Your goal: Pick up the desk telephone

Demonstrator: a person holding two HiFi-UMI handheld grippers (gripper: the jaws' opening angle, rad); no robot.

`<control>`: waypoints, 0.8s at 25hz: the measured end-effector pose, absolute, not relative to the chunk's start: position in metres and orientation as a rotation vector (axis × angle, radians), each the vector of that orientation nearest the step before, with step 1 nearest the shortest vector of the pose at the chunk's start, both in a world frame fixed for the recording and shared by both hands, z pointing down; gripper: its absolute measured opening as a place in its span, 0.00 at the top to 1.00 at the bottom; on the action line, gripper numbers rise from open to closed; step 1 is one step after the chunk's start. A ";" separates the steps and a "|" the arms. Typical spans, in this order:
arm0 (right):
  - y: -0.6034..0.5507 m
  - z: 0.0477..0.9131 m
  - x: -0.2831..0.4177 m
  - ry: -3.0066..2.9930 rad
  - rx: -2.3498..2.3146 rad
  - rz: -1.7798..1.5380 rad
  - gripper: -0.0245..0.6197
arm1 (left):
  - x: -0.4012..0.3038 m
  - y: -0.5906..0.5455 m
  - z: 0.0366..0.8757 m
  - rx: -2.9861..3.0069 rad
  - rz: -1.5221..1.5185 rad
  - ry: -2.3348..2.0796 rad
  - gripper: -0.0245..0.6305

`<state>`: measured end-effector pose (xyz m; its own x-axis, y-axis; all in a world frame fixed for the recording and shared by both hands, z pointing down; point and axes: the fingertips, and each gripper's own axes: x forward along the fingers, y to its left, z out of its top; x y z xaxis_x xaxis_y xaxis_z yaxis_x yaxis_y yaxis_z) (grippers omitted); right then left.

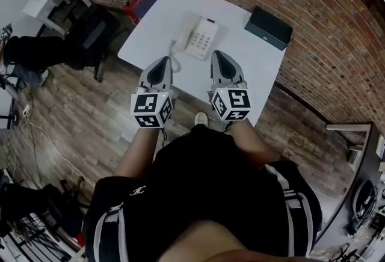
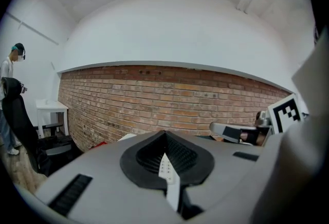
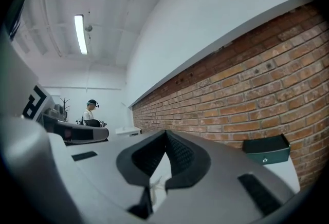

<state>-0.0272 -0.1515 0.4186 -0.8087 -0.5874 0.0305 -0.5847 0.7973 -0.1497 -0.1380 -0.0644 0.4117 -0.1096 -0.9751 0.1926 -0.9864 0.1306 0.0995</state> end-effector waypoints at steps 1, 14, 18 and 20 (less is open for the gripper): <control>-0.163 0.422 -0.029 2.967 -0.964 -0.253 0.96 | -0.140 -0.074 0.413 1.934 0.091 -2.191 0.96; -0.228 0.477 -0.059 3.042 -0.882 -0.566 0.96 | -0.157 -0.132 0.454 1.870 0.153 -2.072 0.96; -0.246 0.493 -0.060 3.030 -0.944 -0.644 0.96 | -0.165 -0.151 0.466 1.871 0.158 -2.011 0.96; -0.255 0.502 -0.060 3.025 -0.983 -0.668 0.96 | -0.170 -0.161 0.472 1.880 0.159 -1.975 0.96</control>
<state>-0.0603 -0.2554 0.5023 -0.8118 -0.5390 0.2246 -0.5835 0.7334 -0.3487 -0.1701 -0.1607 0.4724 -0.0087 -0.9308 0.3654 -0.9774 0.0851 0.1936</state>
